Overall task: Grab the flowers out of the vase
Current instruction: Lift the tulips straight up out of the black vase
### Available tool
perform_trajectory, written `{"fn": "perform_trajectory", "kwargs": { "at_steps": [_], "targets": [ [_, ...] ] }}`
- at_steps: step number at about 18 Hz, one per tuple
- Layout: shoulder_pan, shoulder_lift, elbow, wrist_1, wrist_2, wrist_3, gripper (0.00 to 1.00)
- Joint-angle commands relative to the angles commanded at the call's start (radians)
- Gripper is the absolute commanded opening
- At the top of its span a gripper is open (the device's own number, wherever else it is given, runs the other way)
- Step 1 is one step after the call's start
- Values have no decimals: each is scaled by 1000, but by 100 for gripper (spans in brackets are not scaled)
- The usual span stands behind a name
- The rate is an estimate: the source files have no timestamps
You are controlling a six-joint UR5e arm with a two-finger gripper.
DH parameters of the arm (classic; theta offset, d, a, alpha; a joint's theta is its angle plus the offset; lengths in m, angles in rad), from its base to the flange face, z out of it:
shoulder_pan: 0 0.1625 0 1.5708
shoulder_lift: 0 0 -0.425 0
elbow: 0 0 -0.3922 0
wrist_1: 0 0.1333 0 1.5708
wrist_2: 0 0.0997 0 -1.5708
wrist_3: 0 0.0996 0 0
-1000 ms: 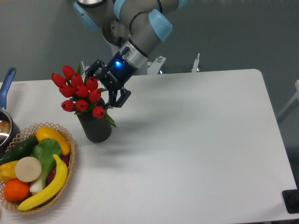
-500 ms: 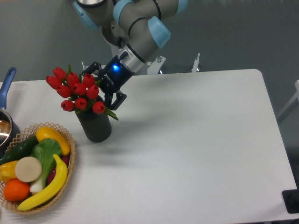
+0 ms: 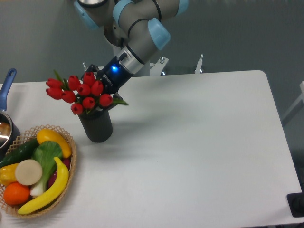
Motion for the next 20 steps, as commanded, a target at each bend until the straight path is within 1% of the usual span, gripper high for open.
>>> {"fn": "perform_trajectory", "kwargs": {
  "at_steps": [5,8,9,11,13,20],
  "targets": [
    [2,52,-25,-2,-2,-11,2],
    [9,83,-17,-11,-12,-18,2],
    [15,94,-9,-9,-14,-44,2],
    [23,103,30,-12,-17,-113,2],
    [26,100,89,-17,-21,-187,2],
    [26,109,207,-15,-61,-382,3]
  ]
}}
